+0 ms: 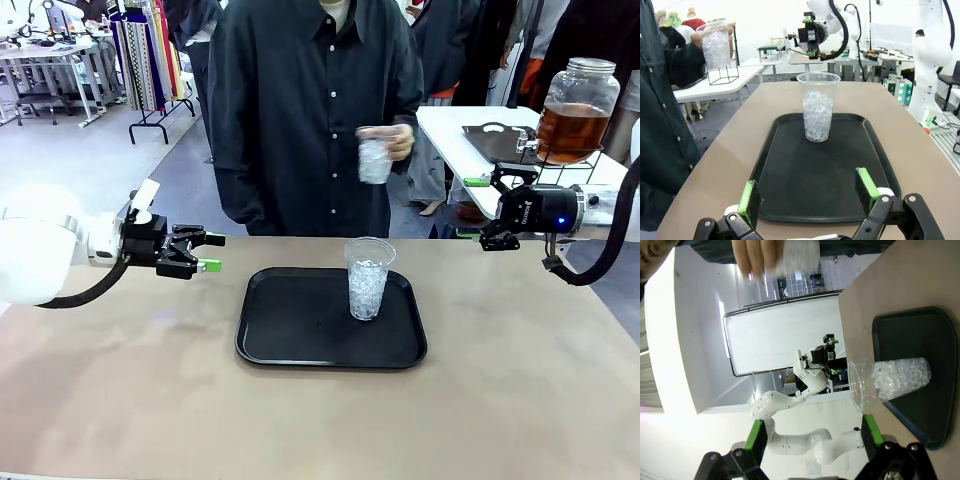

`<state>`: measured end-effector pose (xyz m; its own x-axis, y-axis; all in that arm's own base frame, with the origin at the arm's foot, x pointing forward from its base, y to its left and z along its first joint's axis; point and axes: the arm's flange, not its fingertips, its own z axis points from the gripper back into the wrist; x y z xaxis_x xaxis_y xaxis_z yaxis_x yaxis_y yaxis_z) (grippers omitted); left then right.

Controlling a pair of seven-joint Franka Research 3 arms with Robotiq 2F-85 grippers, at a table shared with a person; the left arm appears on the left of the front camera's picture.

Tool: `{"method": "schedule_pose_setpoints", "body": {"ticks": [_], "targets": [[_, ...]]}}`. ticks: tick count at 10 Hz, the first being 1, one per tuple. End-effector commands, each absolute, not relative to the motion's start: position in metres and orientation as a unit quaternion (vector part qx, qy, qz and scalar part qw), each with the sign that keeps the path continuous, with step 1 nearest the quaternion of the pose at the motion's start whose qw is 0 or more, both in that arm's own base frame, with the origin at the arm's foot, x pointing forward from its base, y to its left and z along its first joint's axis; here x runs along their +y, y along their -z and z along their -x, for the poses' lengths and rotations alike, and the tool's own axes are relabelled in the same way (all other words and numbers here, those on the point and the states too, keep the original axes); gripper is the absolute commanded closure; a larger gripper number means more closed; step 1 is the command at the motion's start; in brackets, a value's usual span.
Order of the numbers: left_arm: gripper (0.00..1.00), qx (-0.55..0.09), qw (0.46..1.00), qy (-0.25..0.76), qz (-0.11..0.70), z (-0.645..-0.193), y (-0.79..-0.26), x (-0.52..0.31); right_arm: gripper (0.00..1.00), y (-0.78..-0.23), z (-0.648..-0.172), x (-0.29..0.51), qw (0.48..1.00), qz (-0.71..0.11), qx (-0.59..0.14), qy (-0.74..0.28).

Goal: Pour the drink into the iced cup.
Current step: Pick up the iced cup indicated by the human and present it to them.

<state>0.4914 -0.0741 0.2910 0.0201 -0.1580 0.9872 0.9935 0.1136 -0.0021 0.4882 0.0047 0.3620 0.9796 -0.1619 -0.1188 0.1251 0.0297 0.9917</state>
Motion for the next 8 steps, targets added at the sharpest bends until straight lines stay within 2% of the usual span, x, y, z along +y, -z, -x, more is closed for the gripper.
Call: {"method": "schedule_pose_setpoints", "body": {"ticks": [1,8], "targets": [[0.00,-0.481,0.573,0.504,0.432,-0.4926,-0.2931,-0.0748,0.00,-0.3641,-0.4886,0.0047,0.718,-0.689,-0.016,0.100],[0.00,-0.481,0.573,0.504,0.432,-0.4926,-0.2931,-0.0748,0.00,-0.3641,-0.4886,0.0047,0.718,-0.689,-0.016,0.100]]}}
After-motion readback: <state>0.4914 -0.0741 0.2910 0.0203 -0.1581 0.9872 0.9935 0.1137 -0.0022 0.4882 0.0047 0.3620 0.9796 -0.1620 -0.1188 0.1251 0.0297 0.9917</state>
